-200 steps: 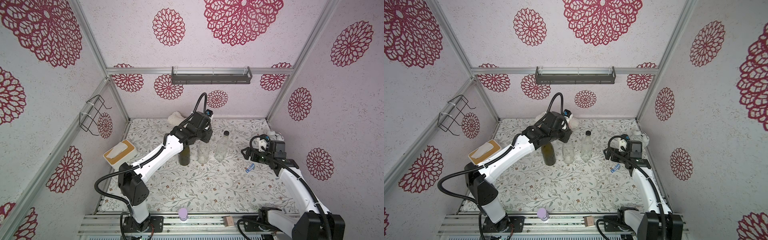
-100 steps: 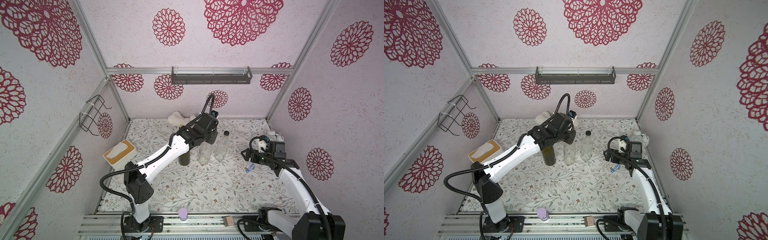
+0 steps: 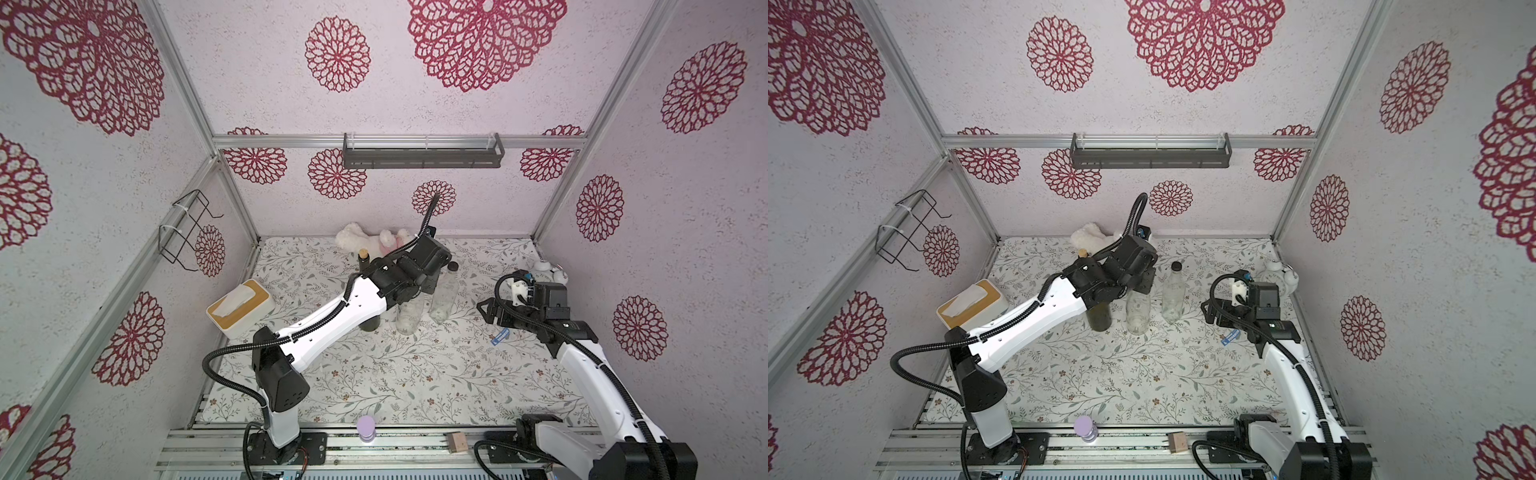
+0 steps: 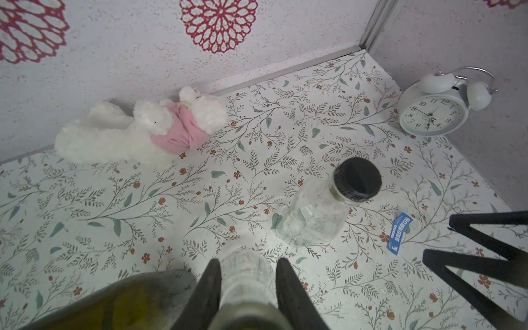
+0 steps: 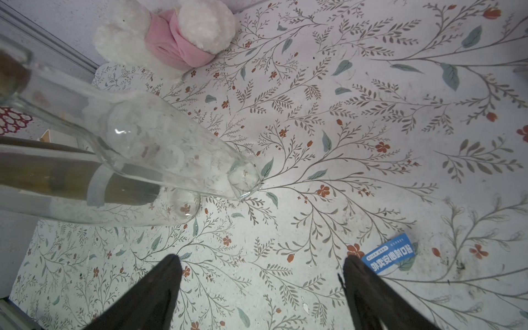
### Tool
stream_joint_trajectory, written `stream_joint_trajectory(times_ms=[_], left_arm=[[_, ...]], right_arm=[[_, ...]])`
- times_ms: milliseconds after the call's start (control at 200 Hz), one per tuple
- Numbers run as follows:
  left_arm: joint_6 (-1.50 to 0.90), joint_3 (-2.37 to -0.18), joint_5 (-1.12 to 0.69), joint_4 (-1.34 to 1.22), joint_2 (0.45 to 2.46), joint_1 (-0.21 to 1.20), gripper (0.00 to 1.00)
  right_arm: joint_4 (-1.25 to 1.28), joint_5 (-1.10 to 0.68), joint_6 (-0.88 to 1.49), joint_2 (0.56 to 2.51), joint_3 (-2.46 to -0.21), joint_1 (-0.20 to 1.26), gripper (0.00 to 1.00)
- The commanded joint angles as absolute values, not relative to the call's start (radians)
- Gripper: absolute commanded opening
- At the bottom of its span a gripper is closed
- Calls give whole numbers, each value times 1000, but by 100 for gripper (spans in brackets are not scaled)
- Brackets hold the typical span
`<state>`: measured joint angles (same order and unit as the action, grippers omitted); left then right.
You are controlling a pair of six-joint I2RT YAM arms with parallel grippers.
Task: Remove the label from the bottle
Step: Move the bottle to the center of the board.
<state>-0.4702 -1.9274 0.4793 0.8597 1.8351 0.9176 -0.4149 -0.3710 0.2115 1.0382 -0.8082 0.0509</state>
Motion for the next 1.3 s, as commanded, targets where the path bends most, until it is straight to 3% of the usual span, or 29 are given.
stream_joint_trajectory(times_ms=[0, 360, 575, 766, 1171, 1291], left_arm=[[-594, -1952, 588, 863, 1799, 937, 3], [-676, -1876, 581, 826, 1764, 1005, 6], [-694, -1827, 586, 793, 1753, 1018, 17], [-685, -1824, 602, 787, 1747, 1038, 46], [-588, -1827, 531, 755, 1707, 1062, 93], [-509, -1802, 436, 733, 1663, 1056, 100]], right_arm=[[-418, -368, 236, 1001, -809, 75, 91], [-415, -301, 287, 974, -765, 199, 91], [-429, -283, 296, 954, -752, 218, 90], [-438, -278, 293, 938, -740, 218, 90], [-488, -293, 293, 916, -773, 216, 93], [-497, -323, 305, 922, -783, 218, 95]])
